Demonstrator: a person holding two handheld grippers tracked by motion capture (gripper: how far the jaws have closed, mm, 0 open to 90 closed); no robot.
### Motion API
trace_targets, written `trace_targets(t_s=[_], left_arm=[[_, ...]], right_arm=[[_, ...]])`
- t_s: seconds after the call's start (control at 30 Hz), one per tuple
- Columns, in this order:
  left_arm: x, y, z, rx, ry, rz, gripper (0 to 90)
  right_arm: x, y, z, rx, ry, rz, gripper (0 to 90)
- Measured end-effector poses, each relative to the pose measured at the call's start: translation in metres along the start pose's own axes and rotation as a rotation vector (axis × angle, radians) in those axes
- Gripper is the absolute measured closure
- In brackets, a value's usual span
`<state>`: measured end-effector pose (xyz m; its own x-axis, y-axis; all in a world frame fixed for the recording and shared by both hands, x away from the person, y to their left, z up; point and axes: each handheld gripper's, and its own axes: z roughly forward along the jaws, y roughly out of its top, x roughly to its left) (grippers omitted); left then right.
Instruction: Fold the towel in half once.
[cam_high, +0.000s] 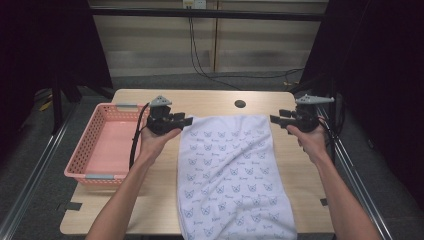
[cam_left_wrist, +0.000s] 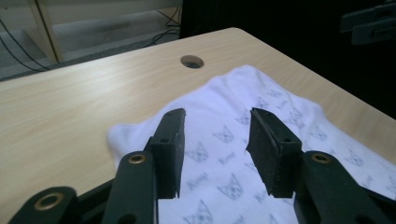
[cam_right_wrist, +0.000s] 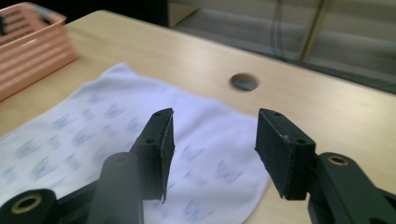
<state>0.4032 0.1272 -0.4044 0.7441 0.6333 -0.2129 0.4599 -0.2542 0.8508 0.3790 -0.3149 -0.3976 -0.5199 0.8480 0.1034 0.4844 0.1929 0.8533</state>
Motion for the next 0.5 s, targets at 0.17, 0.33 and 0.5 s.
trace_targets(t_s=[0.17, 0.33, 0.5], left_arm=[[-0.035, -0.043, -0.014, 0.086, -0.066, 0.027, 63.6], [-0.060, -0.086, -0.026, 0.170, -0.106, 0.044, 60.1], [-0.054, -0.116, -0.021, 0.227, -0.112, -0.008, 58.2]], right_arm=[[0.038, -0.049, -0.024, 0.050, 0.122, -0.023, 45.6], [0.067, -0.088, -0.033, 0.115, 0.203, -0.031, 43.2], [0.081, -0.114, -0.021, 0.234, 0.215, -0.088, 40.5]])
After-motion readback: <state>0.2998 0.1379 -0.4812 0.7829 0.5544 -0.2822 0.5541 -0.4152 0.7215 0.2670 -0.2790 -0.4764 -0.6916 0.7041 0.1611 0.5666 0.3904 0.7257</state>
